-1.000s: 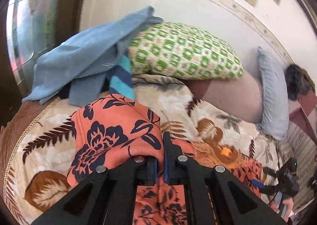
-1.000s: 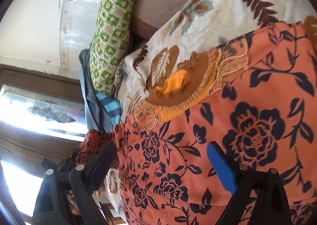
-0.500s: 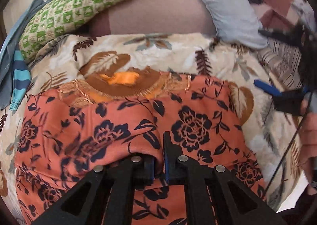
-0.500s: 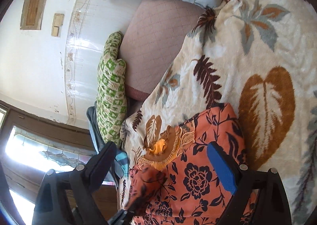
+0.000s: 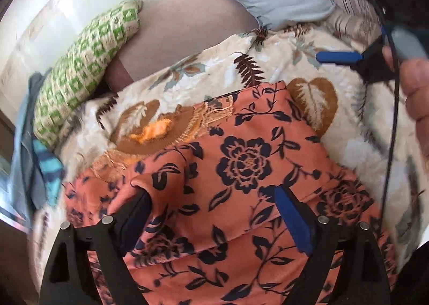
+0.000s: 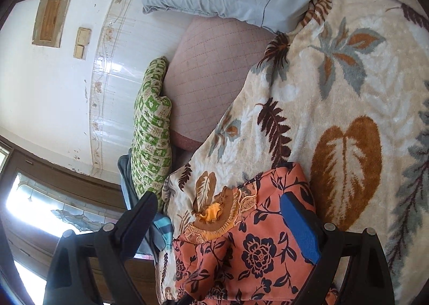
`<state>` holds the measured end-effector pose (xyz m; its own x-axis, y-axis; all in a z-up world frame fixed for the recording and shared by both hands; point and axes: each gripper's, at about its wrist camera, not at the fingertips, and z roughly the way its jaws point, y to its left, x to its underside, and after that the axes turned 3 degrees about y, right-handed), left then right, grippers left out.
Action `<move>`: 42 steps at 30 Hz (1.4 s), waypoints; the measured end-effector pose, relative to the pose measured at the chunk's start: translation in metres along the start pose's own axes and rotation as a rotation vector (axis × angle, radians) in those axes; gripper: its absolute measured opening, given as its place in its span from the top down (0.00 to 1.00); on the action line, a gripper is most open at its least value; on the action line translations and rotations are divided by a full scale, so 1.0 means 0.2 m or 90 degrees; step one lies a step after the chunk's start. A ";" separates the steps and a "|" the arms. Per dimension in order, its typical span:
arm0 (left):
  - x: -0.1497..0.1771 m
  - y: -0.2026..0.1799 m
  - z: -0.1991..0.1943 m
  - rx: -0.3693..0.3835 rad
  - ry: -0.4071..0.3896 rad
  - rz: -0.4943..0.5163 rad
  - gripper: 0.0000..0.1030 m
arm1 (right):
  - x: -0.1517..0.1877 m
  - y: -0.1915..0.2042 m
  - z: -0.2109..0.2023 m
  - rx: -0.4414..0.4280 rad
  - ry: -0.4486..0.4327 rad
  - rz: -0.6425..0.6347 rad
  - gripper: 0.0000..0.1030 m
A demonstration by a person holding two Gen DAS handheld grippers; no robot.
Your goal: Fold small clothes
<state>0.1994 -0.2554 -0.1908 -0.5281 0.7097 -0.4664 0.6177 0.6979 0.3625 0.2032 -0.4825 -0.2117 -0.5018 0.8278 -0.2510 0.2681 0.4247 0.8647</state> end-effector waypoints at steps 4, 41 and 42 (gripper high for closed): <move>0.03 -0.25 0.14 -0.102 0.046 0.228 0.11 | -0.01 0.00 -0.04 -0.003 -0.015 0.002 0.09; 0.79 1.12 0.31 -0.001 0.033 -0.617 0.11 | 0.61 0.45 0.55 -0.115 0.304 -0.190 0.15; 0.79 1.09 0.34 -0.019 0.054 -0.596 0.11 | 0.66 0.46 0.59 -0.119 0.321 -0.186 0.15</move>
<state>0.2902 0.0024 -0.2396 -0.8440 -0.1372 -0.5184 -0.0944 0.9896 -0.1082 0.2586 -0.2908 -0.2170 -0.8729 0.3910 -0.2920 -0.0655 0.4991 0.8641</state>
